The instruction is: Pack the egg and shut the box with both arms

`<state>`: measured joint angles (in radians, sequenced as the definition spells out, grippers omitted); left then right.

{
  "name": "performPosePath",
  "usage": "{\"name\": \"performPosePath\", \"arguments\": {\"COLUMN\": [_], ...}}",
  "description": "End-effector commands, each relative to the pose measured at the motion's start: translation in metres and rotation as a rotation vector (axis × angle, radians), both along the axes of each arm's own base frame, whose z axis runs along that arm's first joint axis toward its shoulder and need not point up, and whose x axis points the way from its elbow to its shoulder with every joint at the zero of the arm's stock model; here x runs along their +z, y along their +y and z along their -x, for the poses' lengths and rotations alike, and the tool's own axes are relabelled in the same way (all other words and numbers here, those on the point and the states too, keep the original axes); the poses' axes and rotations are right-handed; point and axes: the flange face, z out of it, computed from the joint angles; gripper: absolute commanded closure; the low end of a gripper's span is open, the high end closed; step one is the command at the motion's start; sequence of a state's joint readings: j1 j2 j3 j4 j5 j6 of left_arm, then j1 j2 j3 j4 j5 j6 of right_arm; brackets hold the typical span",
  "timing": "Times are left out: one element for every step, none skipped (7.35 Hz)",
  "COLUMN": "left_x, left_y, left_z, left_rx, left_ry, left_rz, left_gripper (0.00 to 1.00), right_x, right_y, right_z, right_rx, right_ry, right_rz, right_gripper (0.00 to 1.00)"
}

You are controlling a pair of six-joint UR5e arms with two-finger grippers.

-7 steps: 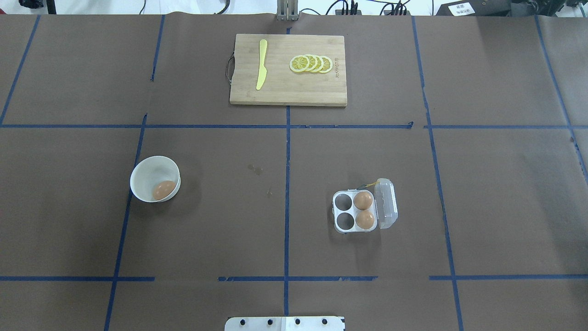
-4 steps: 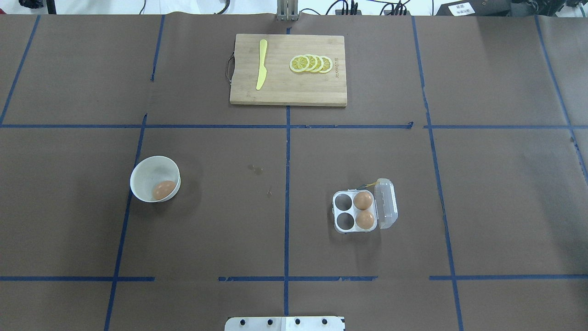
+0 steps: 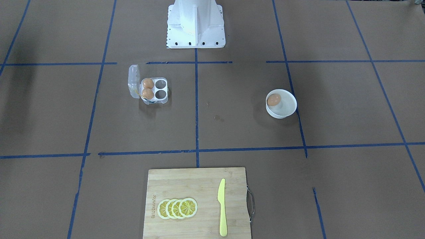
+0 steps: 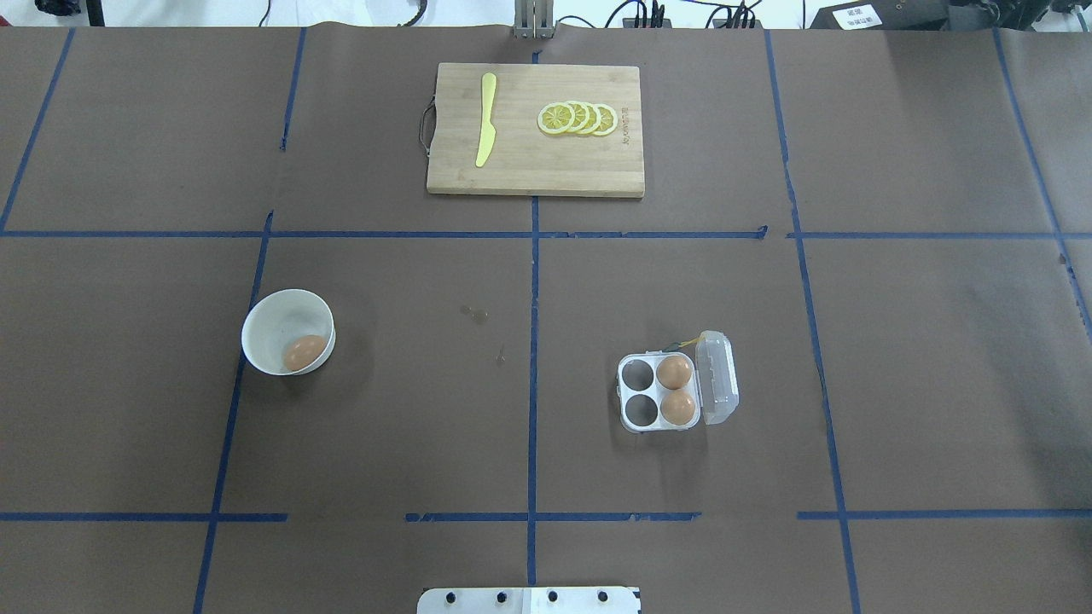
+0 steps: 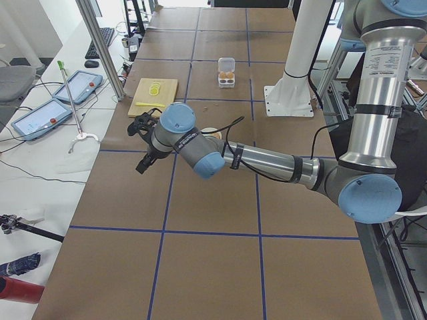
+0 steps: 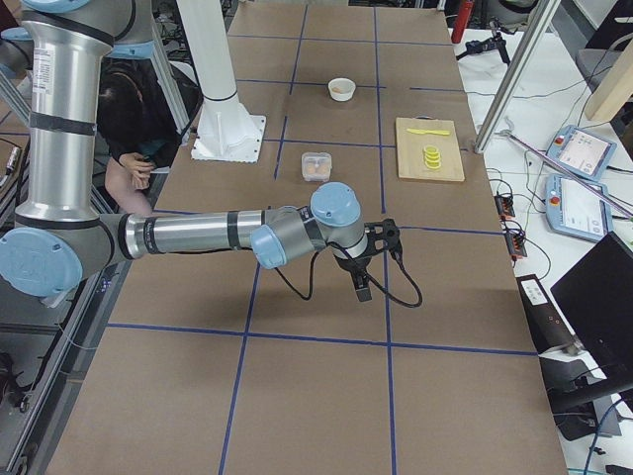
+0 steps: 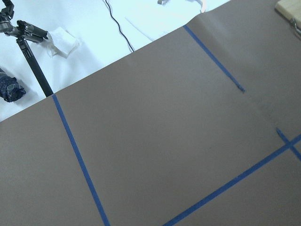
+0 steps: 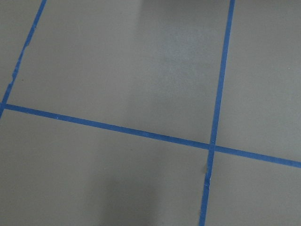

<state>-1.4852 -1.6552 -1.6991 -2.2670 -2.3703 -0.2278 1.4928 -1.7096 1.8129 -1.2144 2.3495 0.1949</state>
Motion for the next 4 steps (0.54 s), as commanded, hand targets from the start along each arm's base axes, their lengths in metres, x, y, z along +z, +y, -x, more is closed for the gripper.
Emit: {"name": "performPosePath", "arguments": {"left_x": [-0.029, -0.044, -0.071, -0.073], "left_y": [0.015, 0.021, 0.038, 0.046], "left_z": [-0.076, -0.091, -0.134, -0.166], "left_rx": [0.164, 0.145, 0.143, 0.134], "left_ry": [0.102, 0.169, 0.213, 0.189], "left_rz": [-0.035, 0.055, 0.113, 0.109], "left_gripper": [0.0, 0.0, 0.0, 0.0], "right_x": [-0.006, -0.006, -0.004, -0.003], "right_y": [-0.001, -0.001, 0.0, 0.002], "right_z": [0.004, 0.004, 0.004, 0.004], "right_rx": [-0.01, -0.012, -0.014, -0.015], "right_ry": [-0.021, -0.021, -0.02, -0.019], "right_rz": [-0.007, -0.005, -0.004, -0.004], "right_gripper": [0.0, 0.0, 0.0, 0.0]}}
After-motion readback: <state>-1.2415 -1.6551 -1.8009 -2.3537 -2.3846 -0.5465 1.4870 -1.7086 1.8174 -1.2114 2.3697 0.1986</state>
